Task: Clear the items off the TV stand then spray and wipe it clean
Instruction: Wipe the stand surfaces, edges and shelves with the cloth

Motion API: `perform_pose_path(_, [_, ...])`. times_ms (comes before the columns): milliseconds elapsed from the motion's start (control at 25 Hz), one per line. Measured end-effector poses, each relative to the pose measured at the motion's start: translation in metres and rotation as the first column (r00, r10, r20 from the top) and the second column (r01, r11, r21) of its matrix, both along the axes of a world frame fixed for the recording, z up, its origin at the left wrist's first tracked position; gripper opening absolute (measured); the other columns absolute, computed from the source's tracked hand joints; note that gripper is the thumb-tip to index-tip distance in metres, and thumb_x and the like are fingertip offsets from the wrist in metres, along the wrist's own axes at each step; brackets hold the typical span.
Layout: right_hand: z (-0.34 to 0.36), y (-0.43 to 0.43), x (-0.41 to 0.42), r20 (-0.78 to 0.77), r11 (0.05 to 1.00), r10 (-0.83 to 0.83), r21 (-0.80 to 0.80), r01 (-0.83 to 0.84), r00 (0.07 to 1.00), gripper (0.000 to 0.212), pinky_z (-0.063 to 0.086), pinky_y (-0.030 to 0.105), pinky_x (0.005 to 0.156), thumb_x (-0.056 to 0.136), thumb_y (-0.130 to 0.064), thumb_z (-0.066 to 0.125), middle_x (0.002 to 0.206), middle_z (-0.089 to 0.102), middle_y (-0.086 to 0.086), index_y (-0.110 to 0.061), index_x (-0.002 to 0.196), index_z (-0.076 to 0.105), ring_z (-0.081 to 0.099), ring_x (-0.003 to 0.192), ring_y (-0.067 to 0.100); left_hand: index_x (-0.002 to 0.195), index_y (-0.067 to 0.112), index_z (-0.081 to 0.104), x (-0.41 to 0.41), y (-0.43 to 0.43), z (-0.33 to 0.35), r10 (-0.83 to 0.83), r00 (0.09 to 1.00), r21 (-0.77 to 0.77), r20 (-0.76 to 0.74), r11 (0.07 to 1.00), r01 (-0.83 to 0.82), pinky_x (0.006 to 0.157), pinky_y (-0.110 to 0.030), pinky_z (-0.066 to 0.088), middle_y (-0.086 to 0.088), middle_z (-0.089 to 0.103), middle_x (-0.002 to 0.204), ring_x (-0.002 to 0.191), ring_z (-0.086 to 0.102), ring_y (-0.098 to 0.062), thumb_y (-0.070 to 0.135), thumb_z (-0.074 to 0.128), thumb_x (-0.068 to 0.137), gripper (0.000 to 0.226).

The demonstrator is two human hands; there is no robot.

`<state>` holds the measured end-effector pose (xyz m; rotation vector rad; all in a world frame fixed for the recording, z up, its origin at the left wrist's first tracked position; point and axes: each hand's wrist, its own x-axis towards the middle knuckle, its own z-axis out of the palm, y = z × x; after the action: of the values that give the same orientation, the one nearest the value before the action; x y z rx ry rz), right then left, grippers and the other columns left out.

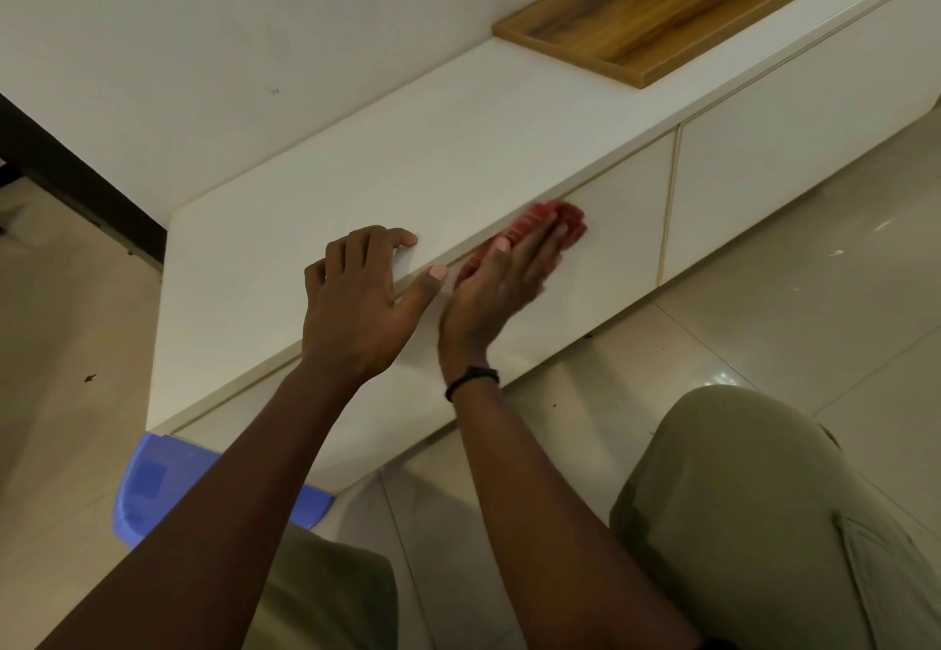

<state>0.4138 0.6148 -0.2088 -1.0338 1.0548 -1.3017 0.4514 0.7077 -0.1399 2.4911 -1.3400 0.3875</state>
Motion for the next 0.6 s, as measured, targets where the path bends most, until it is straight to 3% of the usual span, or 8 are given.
perform_pose_path(120, [0.004, 0.04, 0.012, -0.216, 0.89, -0.018, -0.448, -0.083, 0.976, 0.058, 0.002, 0.057, 0.128, 0.11, -0.045, 0.023, 0.172, 0.012, 0.013, -0.02, 0.162, 0.019, 0.007, 0.159, 0.037, 0.131, 0.027, 0.051, 0.0, -0.001, 0.001, 0.012, 1.0, 0.004, -0.016, 1.0, -0.012, 0.101, -0.033, 0.025, 0.007, 0.051, 0.134, 0.129, 0.041, -0.018, 0.072, 0.022, 0.091, 0.067])
perform_pose_path(240, [-0.025, 0.047, 0.013, -0.365, 0.765, -0.056, -0.614, -0.195, 0.929, 0.063, 0.012, 0.065, 0.125, 0.106, -0.042, 0.048, 0.168, 0.017, 0.013, -0.018, 0.159, 0.025, 0.015, 0.156, 0.047, 0.128, 0.019, 0.049, -0.002, -0.002, 0.002, 0.044, 0.999, 0.047, 0.015, 0.998, -0.044, 0.101, -0.037, 0.03, 0.0, 0.052, 0.131, 0.123, 0.043, -0.022, 0.076, 0.017, 0.091, 0.074])
perform_pose_path(320, [-0.027, 0.036, 0.013, -0.385, 0.773, -0.101, -0.611, -0.171, 0.918, 0.062, 0.016, 0.064, 0.125, 0.105, -0.042, 0.049, 0.168, 0.018, 0.014, -0.019, 0.158, 0.027, 0.015, 0.156, 0.046, 0.13, 0.02, 0.049, -0.002, -0.001, 0.001, 0.031, 0.999, 0.039, 0.009, 0.999, -0.031, 0.1, -0.036, 0.028, 0.0, 0.052, 0.132, 0.124, 0.043, -0.022, 0.075, 0.019, 0.091, 0.074])
perform_pose_path(400, [-0.017, 0.017, 0.011, -0.363, 0.845, -0.118, -0.526, -0.099, 0.924, 0.058, 0.015, 0.062, 0.125, 0.106, -0.036, 0.045, 0.169, 0.017, 0.016, -0.017, 0.159, 0.028, 0.013, 0.158, 0.04, 0.133, 0.025, 0.051, -0.002, 0.0, 0.001, 0.01, 1.0, 0.015, -0.003, 1.0, -0.01, 0.1, -0.034, 0.025, 0.004, 0.052, 0.135, 0.127, 0.043, -0.02, 0.074, 0.022, 0.09, 0.071])
perform_pose_path(600, [-0.002, -0.042, -0.004, -0.052, 0.988, -0.085, -0.132, 0.077, 0.995, 0.058, 0.007, 0.048, 0.129, 0.108, -0.035, 0.02, 0.173, 0.011, 0.005, -0.019, 0.164, 0.02, 0.007, 0.16, 0.025, 0.132, 0.027, 0.054, -0.002, 0.0, 0.001, 0.006, 1.0, -0.013, 0.019, 1.0, -0.006, 0.098, -0.033, 0.026, 0.007, 0.053, 0.133, 0.126, 0.044, -0.02, 0.076, 0.026, 0.091, 0.069])
